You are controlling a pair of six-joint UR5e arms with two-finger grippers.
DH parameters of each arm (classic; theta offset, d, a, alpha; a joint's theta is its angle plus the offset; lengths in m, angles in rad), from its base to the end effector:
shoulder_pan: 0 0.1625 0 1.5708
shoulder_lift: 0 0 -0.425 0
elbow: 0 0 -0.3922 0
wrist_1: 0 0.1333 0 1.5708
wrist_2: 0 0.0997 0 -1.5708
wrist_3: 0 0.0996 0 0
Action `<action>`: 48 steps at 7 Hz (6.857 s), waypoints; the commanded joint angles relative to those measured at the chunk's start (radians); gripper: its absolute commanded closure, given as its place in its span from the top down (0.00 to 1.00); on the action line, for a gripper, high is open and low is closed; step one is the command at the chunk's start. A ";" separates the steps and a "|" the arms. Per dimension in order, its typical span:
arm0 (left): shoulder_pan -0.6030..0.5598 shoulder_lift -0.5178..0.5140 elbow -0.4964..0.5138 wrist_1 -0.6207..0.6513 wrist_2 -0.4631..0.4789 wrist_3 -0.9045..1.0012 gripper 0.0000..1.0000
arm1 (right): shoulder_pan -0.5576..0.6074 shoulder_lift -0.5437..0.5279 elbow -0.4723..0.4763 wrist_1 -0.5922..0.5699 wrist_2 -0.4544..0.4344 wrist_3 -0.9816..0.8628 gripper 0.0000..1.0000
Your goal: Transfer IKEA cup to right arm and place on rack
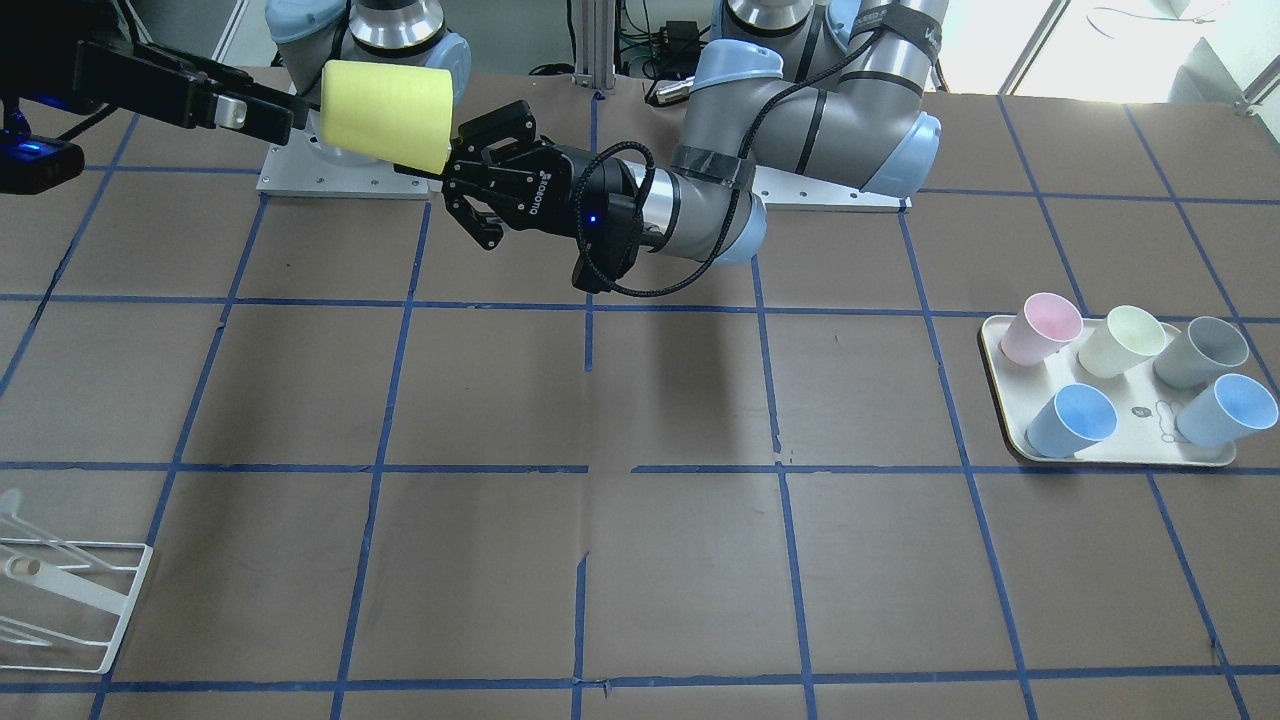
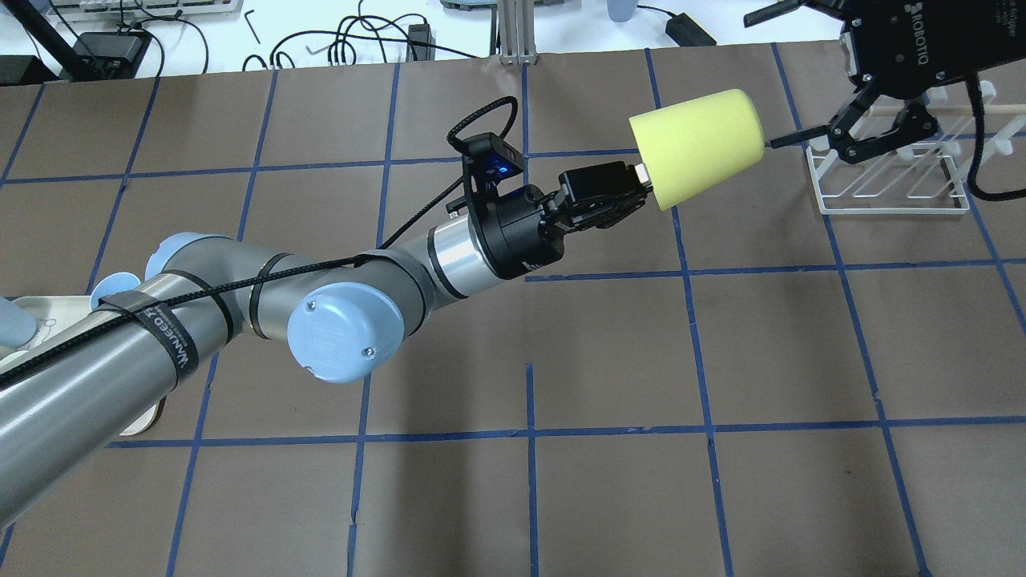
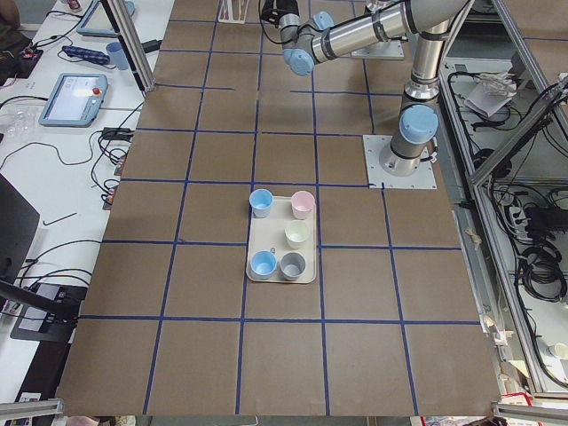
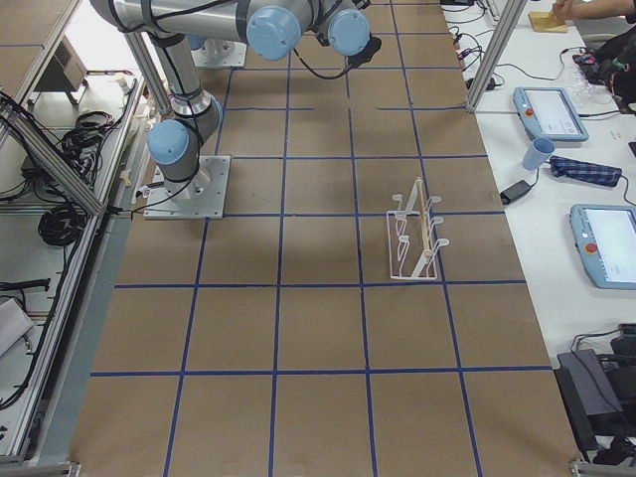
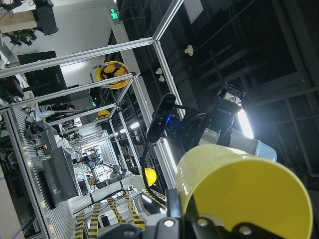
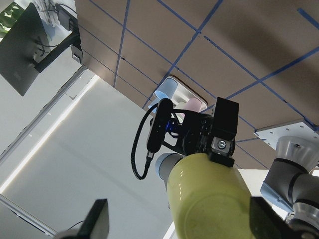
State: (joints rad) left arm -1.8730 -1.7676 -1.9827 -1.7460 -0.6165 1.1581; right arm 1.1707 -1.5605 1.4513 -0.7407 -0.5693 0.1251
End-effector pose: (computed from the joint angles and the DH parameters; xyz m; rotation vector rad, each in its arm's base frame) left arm -0.3585 -0.4289 0.3254 -0.0644 -1.1554 0.3856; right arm 0.0311 -0.4840 0.5241 0.9158 1.8208 0.5955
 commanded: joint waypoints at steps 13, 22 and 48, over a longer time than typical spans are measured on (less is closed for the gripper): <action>-0.012 0.002 0.007 -0.001 -0.003 0.000 0.00 | 0.056 -0.007 -0.008 0.037 -0.103 0.068 0.89; 0.001 0.028 0.012 -0.003 0.017 -0.072 0.91 | 0.052 0.000 -0.017 0.032 -0.106 0.070 0.25; 0.318 0.209 0.414 0.233 2.190 -1.009 1.00 | -0.019 0.415 -0.117 -1.094 -0.997 -0.435 0.12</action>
State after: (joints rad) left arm -1.5567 -1.5590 -1.5665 -1.5160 1.5735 0.1478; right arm 1.1521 -1.1473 1.3048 -1.8029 -1.5648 -0.3098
